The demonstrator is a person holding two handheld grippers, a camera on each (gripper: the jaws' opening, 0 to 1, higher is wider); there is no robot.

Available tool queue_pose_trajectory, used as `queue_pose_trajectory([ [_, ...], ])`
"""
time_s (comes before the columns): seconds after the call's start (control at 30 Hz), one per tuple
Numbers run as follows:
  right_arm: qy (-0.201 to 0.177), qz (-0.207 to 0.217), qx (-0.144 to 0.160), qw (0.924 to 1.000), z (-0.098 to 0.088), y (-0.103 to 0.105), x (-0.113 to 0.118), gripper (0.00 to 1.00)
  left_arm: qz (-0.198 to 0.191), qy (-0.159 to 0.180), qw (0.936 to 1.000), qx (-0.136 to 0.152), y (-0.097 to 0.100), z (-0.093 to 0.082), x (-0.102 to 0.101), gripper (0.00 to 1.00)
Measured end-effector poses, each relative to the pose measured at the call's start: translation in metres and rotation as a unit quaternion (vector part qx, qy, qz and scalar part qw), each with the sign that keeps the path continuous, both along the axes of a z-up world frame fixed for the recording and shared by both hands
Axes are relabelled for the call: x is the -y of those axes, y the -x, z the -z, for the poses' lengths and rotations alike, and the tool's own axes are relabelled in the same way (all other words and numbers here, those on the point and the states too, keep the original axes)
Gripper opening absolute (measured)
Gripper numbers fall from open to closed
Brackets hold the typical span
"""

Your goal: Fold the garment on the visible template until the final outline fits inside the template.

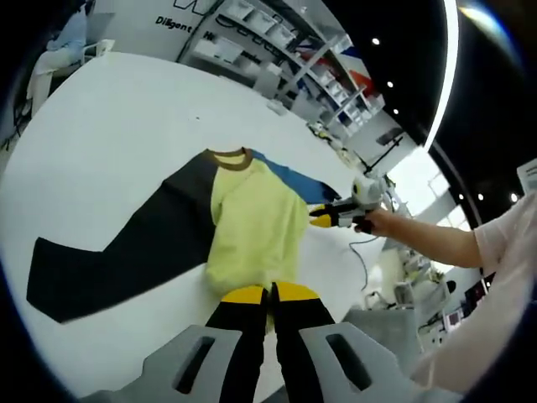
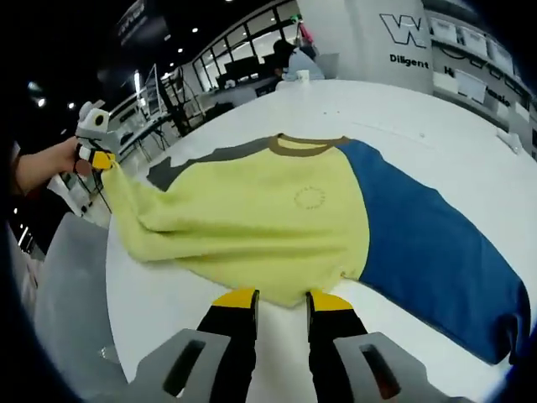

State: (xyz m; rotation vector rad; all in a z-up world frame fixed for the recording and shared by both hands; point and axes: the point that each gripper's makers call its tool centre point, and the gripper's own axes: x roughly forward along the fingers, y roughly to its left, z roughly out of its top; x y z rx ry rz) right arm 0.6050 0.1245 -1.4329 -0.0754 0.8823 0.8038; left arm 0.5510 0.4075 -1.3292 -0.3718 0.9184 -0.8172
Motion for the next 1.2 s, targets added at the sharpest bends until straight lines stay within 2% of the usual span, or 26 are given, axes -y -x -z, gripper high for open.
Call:
queue_pose_trajectory([
  [0.03, -0.002, -0.009, -0.015, 0.9998, 0.004, 0.003, -0.001, 0.14, -0.001, 0.000, 1.0000, 0.000, 0.000, 0.000, 0.000, 0.01],
  [0.13, -0.004, -0.012, -0.009, 0.9999, 0.003, 0.002, -0.008, 0.09, -0.001, 0.002, 1.0000, 0.001, 0.000, 0.000, 0.001, 0.01],
  [0.17, -0.010, -0.009, -0.016, 0.9998, 0.003, -0.001, -0.007, 0.06, 0.000, 0.003, 1.0000, 0.000, 0.000, 0.000, 0.001, 0.01],
  [0.2, -0.018, -0.008, -0.006, 0.9998, 0.001, -0.005, -0.009, 0.00, 0.000, 0.003, 1.0000, 0.001, 0.000, 0.000, 0.001, 0.01],
  [0.47, -0.066, 0.002, 0.008, 0.9978, -0.024, -0.037, -0.028, 0.00, -0.005, 0.005, 1.0000, 0.003, -0.002, 0.000, -0.002, 0.01],
  [0.57, -0.074, 0.001, 0.012, 0.9972, -0.038, -0.051, -0.039, 0.00, -0.007, 0.007, 0.9999, 0.004, -0.005, 0.000, -0.003, 0.01],
  [0.67, -0.073, 0.002, 0.005, 0.9973, -0.049, -0.062, -0.047, 0.00, -0.012, 0.011, 0.9998, 0.009, -0.009, -0.003, -0.004, 0.01],
  [0.7, -0.075, 0.004, 0.008, 0.9971, -0.053, -0.066, -0.049, 0.00, -0.014, 0.015, 0.9997, 0.012, -0.012, -0.006, -0.004, 0.01],
  [0.77, -0.085, 0.008, -0.005, 0.9963, -0.062, -0.070, -0.053, 0.00, -0.019, 0.024, 0.9993, 0.020, -0.017, -0.012, -0.003, 0.01],
  [0.8, -0.084, 0.009, -0.017, 0.9963, -0.067, -0.071, -0.054, 0.00, -0.026, 0.037, 0.9987, 0.023, -0.021, -0.018, -0.003, 0.01],
  [0.9, -0.074, 0.001, -0.025, 0.9969, -0.076, -0.073, -0.054, 0.00, -0.054, 0.084, 0.9945, 0.032, -0.036, -0.039, -0.003, 0.01],
  [1.0, -0.097, 0.010, -0.042, 0.9944, -0.092, -0.077, -0.055, 0.00, -0.071, 0.090, 0.9924, 0.046, -0.048, -0.051, -0.009, 0.01],
  [1.03, -0.102, 0.014, -0.058, 0.9930, -0.095, -0.077, -0.055, 0.00, -0.078, 0.093, 0.9914, 0.050, -0.052, -0.054, -0.012, 0.01],
  [1.1, -0.110, 0.024, -0.056, 0.9921, -0.101, -0.086, -0.054, 0.00, -0.107, 0.106, 0.9867, 0.063, -0.064, -0.061, -0.018, 0.01],
  [1.2, -0.110, 0.056, -0.042, 0.9914, -0.096, -0.108, -0.052, 0.00, -0.130, 0.111, 0.9827, 0.071, -0.074, -0.066, -0.024, 0.01],
])
